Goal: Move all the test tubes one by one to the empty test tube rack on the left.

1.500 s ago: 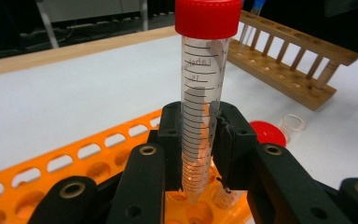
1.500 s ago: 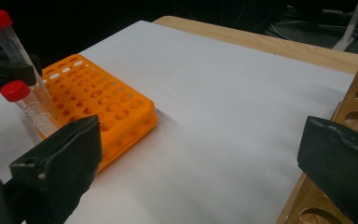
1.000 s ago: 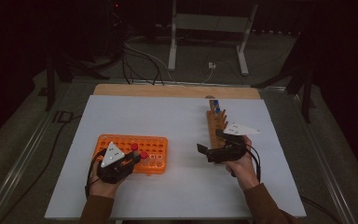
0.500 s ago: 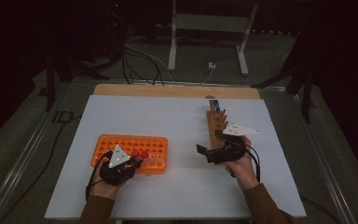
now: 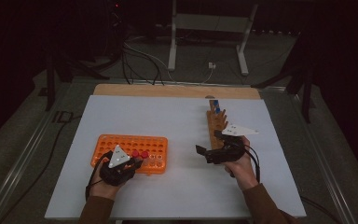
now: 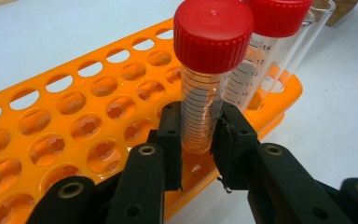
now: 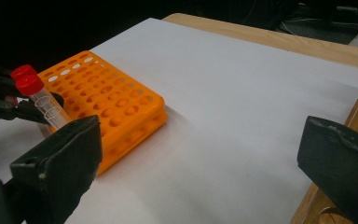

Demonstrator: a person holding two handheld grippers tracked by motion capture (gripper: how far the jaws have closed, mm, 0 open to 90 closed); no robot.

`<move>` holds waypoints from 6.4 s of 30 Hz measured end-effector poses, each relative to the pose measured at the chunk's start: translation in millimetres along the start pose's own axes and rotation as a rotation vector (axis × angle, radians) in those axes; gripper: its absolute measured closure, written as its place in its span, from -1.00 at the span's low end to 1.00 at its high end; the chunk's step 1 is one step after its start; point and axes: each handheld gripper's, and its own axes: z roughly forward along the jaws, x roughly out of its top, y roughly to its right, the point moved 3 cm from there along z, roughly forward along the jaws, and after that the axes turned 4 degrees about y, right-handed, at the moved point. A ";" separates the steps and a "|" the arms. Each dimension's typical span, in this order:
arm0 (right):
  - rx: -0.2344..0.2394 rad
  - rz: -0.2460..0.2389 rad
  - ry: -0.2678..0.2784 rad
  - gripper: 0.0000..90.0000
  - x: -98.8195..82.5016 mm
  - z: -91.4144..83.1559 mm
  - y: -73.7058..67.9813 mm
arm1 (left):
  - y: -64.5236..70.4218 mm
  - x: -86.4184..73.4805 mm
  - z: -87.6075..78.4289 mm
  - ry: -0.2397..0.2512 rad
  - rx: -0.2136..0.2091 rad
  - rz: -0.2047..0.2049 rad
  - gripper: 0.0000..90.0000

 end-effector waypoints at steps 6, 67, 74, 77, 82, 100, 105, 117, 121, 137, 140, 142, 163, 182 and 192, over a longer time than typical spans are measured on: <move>-0.003 -0.001 0.003 -0.99 1.2 -1.9 2.5 | -0.5 -0.2 -4.0 0.008 -0.006 -0.006 0.41; -0.318 0.026 -0.030 0.41 29.8 50.2 109.9 | -26.6 18.1 -29.2 0.300 0.111 -0.230 -0.99; -0.340 0.016 -0.067 0.65 26.0 59.1 112.3 | -25.9 17.7 -28.9 0.299 0.106 -0.232 -0.99; -0.356 0.019 -0.077 0.67 23.7 61.0 112.9 | -25.3 17.8 -28.8 0.298 0.104 -0.229 -0.99; -0.371 0.007 -0.085 0.69 24.1 61.2 112.2 | -24.8 17.8 -28.6 0.298 0.102 -0.229 -0.99; -0.365 0.008 -0.007 0.70 40.4 37.9 106.5 | -23.8 16.3 -27.7 0.289 0.102 -0.225 -0.99; -0.356 -0.015 0.014 0.69 50.4 29.7 101.6 | -23.3 16.5 -27.8 0.291 0.100 -0.225 -0.99; -0.328 -0.073 0.057 0.70 66.6 11.0 87.1 | -21.3 19.5 -36.2 0.323 0.091 -0.215 -0.99; -0.313 -0.087 0.055 0.70 67.6 7.9 82.5 | -20.6 21.9 -37.4 0.333 0.089 -0.213 -0.99; -0.177 -0.131 0.002 0.69 57.0 4.7 47.9 | -13.1 42.6 -41.2 0.357 0.092 -0.170 -0.99; -0.148 -0.134 -0.014 0.69 53.7 6.5 39.5 | -8.1 48.8 -38.0 0.358 0.084 -0.156 -0.99; -0.130 -0.140 -0.022 0.69 52.4 7.8 33.4 | -3.5 52.8 -34.4 0.355 0.087 -0.141 -0.99; 0.063 -0.135 -0.053 0.68 54.2 23.4 -28.0 | 39.0 82.2 2.5 0.331 0.002 -0.056 -0.90; 0.197 -0.127 -0.048 0.68 56.9 29.1 -64.8 | 67.1 93.3 24.8 0.275 -0.075 -0.005 -0.01; 0.215 -0.123 -0.053 0.68 56.4 30.2 -69.4 | 70.2 94.8 30.4 0.269 -0.113 -0.025 0.65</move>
